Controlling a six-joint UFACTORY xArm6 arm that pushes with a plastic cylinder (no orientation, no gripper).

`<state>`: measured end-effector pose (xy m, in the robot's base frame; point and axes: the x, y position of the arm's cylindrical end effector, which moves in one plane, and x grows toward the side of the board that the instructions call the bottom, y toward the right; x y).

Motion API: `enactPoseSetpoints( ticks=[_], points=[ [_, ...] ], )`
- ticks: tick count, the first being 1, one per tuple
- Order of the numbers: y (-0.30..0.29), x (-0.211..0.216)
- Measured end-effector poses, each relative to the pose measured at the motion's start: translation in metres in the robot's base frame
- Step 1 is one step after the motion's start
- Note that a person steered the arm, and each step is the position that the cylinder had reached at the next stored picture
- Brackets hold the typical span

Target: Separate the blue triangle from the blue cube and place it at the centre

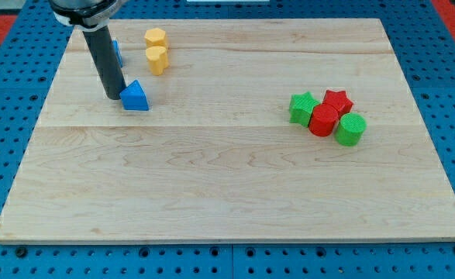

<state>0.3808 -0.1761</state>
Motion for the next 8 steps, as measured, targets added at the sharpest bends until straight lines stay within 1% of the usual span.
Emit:
enactPoseSetpoints(
  ticks=[1, 2, 3, 4, 5, 6, 7, 8],
  points=[
    [0.066, -0.007],
    [0.096, 0.01],
    [0.08, 0.029],
    [0.067, 0.04],
    [0.126, 0.016],
    [0.152, 0.013],
    [0.111, 0.055],
    [0.138, 0.047]
  ],
)
